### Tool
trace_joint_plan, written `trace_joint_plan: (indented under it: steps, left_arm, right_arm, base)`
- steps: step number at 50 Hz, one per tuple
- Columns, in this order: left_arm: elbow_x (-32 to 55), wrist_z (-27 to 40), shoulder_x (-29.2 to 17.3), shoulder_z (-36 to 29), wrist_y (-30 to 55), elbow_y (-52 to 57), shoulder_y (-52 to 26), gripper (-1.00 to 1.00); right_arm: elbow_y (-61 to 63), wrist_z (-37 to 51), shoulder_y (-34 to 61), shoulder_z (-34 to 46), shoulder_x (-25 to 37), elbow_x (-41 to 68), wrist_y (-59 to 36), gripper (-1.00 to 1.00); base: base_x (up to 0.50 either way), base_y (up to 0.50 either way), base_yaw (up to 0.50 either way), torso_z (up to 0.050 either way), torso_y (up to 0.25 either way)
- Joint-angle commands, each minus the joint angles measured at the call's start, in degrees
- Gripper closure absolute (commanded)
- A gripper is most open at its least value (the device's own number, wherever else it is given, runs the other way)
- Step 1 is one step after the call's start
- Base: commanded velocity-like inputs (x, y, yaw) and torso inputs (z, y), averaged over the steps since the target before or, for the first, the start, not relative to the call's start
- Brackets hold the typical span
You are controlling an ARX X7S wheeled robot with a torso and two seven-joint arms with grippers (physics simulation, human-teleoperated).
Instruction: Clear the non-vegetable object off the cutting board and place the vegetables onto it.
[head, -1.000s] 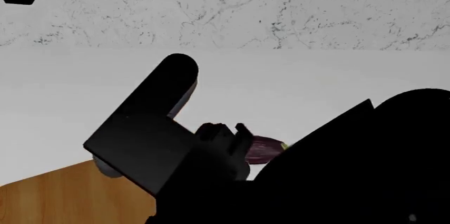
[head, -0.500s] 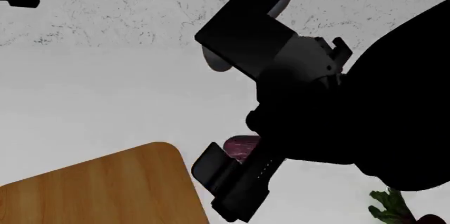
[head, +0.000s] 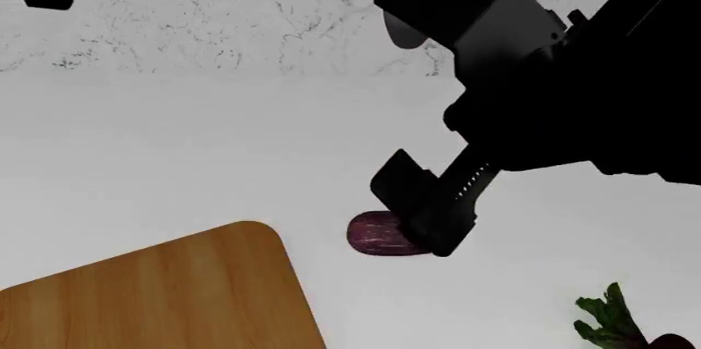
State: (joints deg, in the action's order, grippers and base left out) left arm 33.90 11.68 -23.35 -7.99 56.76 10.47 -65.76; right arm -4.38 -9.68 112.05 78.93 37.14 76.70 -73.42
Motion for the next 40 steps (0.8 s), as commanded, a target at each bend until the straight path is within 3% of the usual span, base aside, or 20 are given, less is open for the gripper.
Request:
trace_joint_plan:
  steps: [1, 40]
  left_arm:
    - [-0.4, -0.2, -0.3, -0.6, -0.7, -0.6, 0.1, -1.00]
    - [-1.4, -0.6, -0.4, -1.8, -3.0, -3.8, -0.3, -1.00]
  right_arm:
    - [-7.7, -11.0, 0.3, 6.4, -4.0, -11.0, 4.7, -1.00]
    - [-29.0, -23.6, -10.1, 11.8, -16.6, -19.9, 18.5, -1.00]
  base:
    - [0.00, 0.00, 0.00, 0.000, 0.000]
    - [0.00, 0.00, 0.00, 0.000, 0.000]
